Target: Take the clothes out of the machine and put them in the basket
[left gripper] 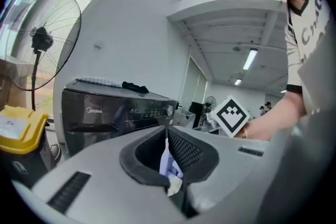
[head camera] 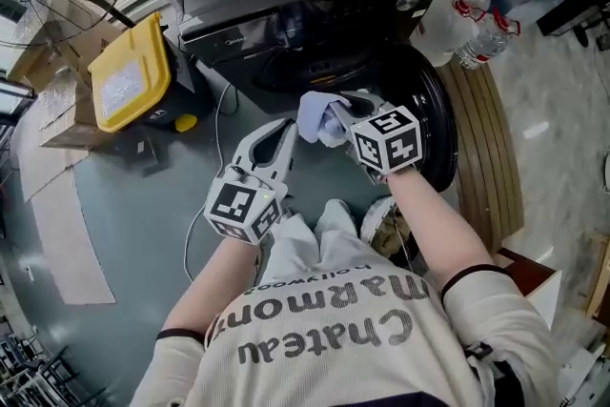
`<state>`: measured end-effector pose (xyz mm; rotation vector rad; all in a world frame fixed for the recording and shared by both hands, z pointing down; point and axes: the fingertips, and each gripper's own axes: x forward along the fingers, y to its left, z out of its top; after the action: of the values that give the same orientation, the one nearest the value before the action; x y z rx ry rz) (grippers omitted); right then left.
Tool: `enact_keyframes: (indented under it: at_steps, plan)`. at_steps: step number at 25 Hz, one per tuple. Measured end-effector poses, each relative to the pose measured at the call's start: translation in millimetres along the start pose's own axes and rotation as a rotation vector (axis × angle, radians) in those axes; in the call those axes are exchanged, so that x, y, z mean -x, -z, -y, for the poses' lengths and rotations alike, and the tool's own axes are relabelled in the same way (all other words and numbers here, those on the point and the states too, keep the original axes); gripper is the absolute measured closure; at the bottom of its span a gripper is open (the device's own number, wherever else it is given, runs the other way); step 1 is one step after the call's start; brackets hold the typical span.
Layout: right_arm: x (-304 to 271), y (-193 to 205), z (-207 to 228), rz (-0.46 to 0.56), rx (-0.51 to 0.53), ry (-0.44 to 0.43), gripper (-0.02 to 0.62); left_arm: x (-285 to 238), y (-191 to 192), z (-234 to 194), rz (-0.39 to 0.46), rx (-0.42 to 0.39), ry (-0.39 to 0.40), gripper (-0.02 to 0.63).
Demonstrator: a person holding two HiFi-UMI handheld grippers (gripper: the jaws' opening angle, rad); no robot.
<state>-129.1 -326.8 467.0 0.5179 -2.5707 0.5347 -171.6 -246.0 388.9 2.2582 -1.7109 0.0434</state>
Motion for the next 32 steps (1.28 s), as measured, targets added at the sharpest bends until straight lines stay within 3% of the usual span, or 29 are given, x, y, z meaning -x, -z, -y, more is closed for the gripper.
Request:
enact_keyframes:
  at_steps: [6,8,14,21,26,32]
  plan:
    - [51,-52,-51,0.138,-0.024,0.055,0.545,36,-34,-8,0.056,0.061,-0.019,0.595]
    - [68,-68,-64,0.2,-0.054,0.09,0.545,48,-48,-8,0.063,0.04,0.0,0.595]
    - [108,-105,-104,0.344,-0.07,0.217,0.545,80,-95,-7,0.121,-0.032,0.113,0.597]
    - [160,-114,-139,0.462,-0.077,0.368,0.545,97,-111,15,0.131,-0.053,0.25,0.597]
    - [206,-103,-155,0.499,-0.08,0.471,0.545,98,-120,53,0.151,-0.064,0.383,0.597]
    - [274,-98,-168,0.525,-0.018,0.663,0.545,90,-119,106,0.144,-0.048,0.541,0.597]
